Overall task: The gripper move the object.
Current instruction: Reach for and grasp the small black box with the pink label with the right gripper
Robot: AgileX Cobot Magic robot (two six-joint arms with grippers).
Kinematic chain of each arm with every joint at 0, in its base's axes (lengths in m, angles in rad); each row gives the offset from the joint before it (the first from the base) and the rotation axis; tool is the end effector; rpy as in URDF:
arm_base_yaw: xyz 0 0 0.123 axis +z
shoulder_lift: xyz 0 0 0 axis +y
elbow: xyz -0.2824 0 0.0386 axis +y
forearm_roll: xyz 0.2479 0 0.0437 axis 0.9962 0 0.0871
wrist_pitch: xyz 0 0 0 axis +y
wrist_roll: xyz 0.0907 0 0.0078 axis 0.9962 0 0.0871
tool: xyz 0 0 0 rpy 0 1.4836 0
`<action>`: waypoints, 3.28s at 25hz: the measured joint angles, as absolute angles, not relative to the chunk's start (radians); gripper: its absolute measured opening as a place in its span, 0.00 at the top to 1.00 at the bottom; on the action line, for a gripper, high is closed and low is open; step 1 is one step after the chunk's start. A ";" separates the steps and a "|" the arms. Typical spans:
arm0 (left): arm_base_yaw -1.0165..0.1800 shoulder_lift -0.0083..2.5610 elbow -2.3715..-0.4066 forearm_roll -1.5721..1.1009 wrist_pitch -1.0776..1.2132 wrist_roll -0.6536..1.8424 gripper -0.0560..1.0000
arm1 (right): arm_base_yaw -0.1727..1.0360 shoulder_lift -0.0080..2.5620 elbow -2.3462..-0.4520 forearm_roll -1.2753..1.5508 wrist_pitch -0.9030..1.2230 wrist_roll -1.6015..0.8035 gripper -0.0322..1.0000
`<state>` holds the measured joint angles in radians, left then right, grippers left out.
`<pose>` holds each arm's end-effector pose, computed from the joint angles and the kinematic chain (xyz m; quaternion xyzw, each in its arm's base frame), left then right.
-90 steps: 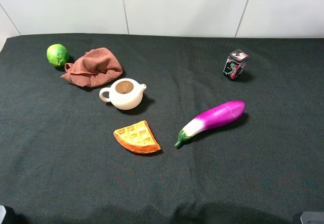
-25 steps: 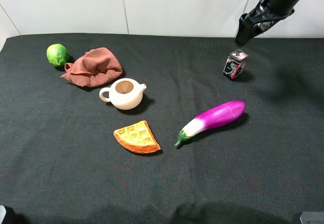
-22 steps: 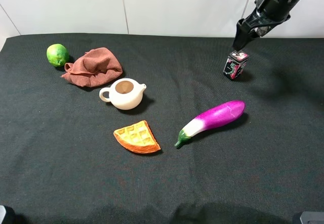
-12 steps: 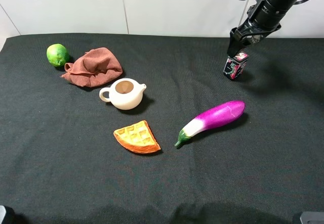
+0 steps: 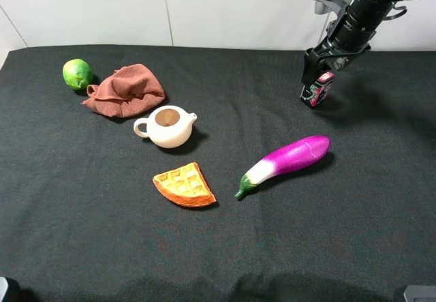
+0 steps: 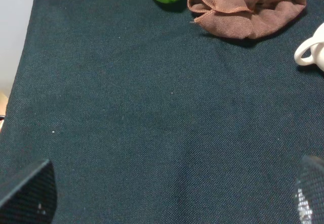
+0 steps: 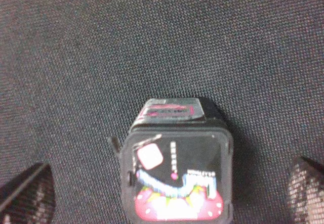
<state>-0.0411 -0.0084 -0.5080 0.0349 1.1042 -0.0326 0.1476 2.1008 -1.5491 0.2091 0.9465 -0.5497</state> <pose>-0.0088 0.0032 0.2759 0.0025 0.8601 -0.0014 0.5101 0.4183 0.0777 0.1660 -0.2879 0.9502 0.0716 0.0956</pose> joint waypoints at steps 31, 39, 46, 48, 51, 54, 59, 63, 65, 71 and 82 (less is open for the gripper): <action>-0.041 -0.008 -0.508 0.035 1.104 -0.033 0.01 | 0.148 2.207 -1.550 0.195 0.876 -0.528 0.30; -0.041 -0.008 -0.508 0.035 1.104 -0.033 0.01 | 0.148 2.208 -1.551 0.195 0.858 -0.527 0.30; -0.041 -0.008 -0.508 0.035 1.104 -0.033 0.01 | 0.148 2.220 -1.551 0.195 0.854 -0.524 0.30; -0.041 -0.008 -0.508 0.035 1.104 -0.033 0.01 | 0.148 2.220 -1.551 0.193 0.851 -0.523 0.30; -0.041 -0.008 -0.508 0.035 1.104 -0.033 0.01 | 0.148 2.220 -1.551 0.191 0.851 -0.523 0.30; -0.041 -0.008 -0.508 0.035 1.104 -0.033 0.01 | 0.148 2.220 -1.551 0.190 0.851 -0.523 0.30; -0.041 -0.008 -0.508 0.035 1.104 -0.033 0.01 | 0.148 2.220 -1.551 0.187 0.851 -0.523 0.30; -0.041 -0.008 -0.508 0.035 1.104 -0.033 0.01 | 0.148 2.220 -1.551 0.187 0.836 -0.523 0.30; -0.041 -0.008 -0.508 0.035 1.104 -0.033 0.01 | 0.148 2.220 -1.551 0.186 0.832 -0.523 0.30; -0.041 -0.008 -0.508 0.035 1.104 -0.033 0.01 | 0.148 2.220 -1.551 0.177 0.831 -0.523 0.30; -0.041 -0.008 -0.508 0.035 1.104 -0.033 0.01 | 0.148 2.224 -1.551 0.173 0.830 -0.521 0.30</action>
